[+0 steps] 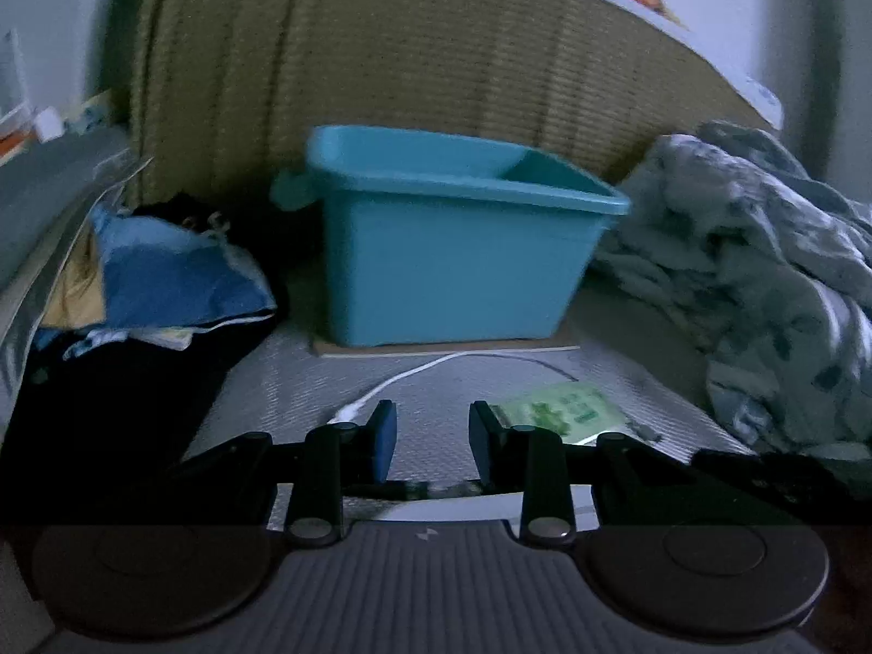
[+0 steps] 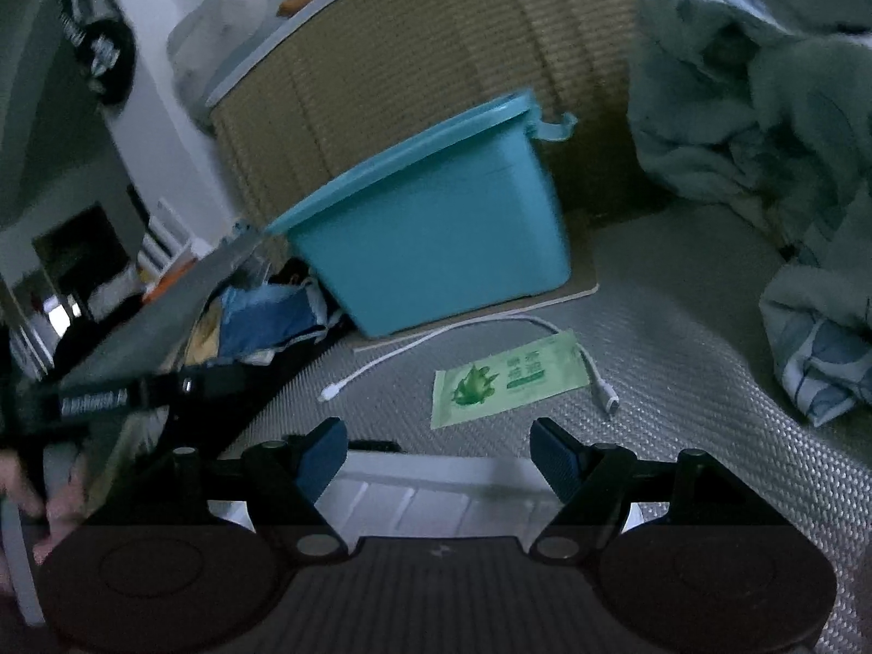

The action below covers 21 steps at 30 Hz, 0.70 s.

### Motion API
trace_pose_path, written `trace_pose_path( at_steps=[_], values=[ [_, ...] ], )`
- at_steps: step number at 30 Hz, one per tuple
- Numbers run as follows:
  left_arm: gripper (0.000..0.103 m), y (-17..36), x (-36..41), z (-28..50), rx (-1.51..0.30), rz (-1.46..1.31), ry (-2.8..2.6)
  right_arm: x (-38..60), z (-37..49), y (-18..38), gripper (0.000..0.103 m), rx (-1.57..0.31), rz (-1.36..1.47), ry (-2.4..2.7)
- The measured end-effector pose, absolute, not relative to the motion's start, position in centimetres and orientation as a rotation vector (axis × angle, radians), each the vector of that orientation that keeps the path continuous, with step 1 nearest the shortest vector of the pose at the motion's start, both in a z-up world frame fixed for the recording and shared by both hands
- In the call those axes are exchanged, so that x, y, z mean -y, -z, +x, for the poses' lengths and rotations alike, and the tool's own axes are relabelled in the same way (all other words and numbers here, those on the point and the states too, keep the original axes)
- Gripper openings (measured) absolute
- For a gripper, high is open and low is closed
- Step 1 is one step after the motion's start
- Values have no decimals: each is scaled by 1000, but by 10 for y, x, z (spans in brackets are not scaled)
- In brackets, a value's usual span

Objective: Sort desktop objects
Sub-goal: 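Withdraw the left gripper from the teal bin, then lower the right gripper onto the black pen and close it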

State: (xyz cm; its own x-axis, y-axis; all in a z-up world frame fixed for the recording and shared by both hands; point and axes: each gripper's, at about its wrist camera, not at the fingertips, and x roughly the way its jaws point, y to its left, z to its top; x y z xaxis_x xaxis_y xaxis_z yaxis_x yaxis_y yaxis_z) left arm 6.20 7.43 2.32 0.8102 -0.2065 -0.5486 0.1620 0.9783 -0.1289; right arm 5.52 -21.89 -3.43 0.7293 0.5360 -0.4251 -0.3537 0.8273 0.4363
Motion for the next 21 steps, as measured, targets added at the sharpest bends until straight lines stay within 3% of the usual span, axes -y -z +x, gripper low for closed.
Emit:
trace_pose_path(
  at_steps=[21],
  values=[
    [33, -16, -147, 89, -605, -266, 41, 99, 103, -14, 75, -745, -61, -649]
  ],
)
